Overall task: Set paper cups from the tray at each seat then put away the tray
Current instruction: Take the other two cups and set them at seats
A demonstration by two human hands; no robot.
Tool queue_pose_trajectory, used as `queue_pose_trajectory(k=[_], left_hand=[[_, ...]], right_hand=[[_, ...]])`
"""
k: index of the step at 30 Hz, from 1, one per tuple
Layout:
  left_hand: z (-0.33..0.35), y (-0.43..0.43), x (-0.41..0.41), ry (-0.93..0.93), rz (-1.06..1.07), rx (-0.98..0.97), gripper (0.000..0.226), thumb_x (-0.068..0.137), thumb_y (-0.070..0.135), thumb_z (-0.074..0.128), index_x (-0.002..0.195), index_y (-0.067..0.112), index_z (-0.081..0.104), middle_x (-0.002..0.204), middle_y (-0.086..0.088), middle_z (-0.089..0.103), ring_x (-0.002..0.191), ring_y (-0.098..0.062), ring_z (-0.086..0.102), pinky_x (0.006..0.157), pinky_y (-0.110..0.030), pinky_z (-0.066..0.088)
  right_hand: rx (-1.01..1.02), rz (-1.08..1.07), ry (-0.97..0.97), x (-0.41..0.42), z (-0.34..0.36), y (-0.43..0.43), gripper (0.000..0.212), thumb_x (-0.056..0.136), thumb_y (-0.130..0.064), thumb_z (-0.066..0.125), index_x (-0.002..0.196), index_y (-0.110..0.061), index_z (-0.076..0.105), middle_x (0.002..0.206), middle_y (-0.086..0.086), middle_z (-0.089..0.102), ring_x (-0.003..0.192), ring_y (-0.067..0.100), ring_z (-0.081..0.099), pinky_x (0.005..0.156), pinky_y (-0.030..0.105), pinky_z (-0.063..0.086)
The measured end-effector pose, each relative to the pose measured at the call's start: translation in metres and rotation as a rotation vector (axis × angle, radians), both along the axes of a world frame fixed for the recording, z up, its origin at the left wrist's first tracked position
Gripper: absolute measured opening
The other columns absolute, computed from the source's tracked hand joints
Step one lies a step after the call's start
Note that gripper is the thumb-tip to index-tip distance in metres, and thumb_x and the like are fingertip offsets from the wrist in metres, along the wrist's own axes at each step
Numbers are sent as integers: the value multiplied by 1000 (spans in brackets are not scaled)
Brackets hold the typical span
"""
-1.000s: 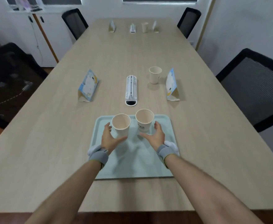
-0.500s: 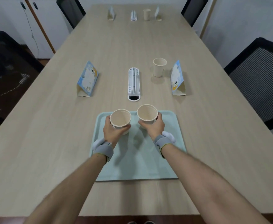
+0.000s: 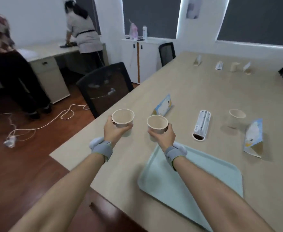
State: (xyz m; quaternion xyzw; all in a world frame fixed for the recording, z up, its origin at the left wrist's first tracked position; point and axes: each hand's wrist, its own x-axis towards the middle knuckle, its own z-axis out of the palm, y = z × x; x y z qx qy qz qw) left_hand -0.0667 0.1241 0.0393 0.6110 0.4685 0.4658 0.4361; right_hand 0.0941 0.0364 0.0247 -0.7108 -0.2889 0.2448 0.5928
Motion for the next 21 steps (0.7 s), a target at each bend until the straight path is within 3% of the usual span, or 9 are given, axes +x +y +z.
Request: queue_pose_trajectory(k=[4,9,13,15,18,21], left_hand=[[22,11,-95,-7,198,35,65,58,15,86,114,14,53,109,-4,61,99,-17,56,86,-30,45],[38,17,-209,3,407,38,72,48,26,85,112,13,54,107,-4,61,97,-19,56,84,-33,47],[43,26,-302,55,538,66,65,58,10,85,114,7,53,115,-13,63,101,-22,57,85,-29,44],[40,33,-346,95,586,72,66,58,11,85,115,7,53,117,-14,62,106,-26,57,89,-30,45],[33,43,-400,142,656,54,66,58,20,86,115,12,54,112,-5,63,98,-18,56,72,-11,34],[27,63,-445,120,686,34,66,57,14,86,114,7,54,116,-12,63,107,-26,57,86,-27,44]], right_hand=[[30,211,-24,-76,11,41,65,59,-20,85,115,-11,53,114,9,64,102,22,58,85,25,43],[51,436,-38,-179,18,86,63,60,-18,84,115,-9,54,114,10,63,99,21,57,83,25,43],[92,568,-46,-276,19,121,65,60,-16,85,117,-11,54,114,10,64,101,22,58,88,28,45],[94,607,-47,-323,18,138,65,59,-16,86,116,-10,55,115,11,64,106,25,59,90,29,45],[73,655,-55,-379,15,164,68,58,-17,86,119,-12,55,117,10,64,108,25,59,91,29,45],[54,690,-48,-423,16,193,69,58,-16,86,120,-11,55,118,10,64,110,26,58,96,35,47]])
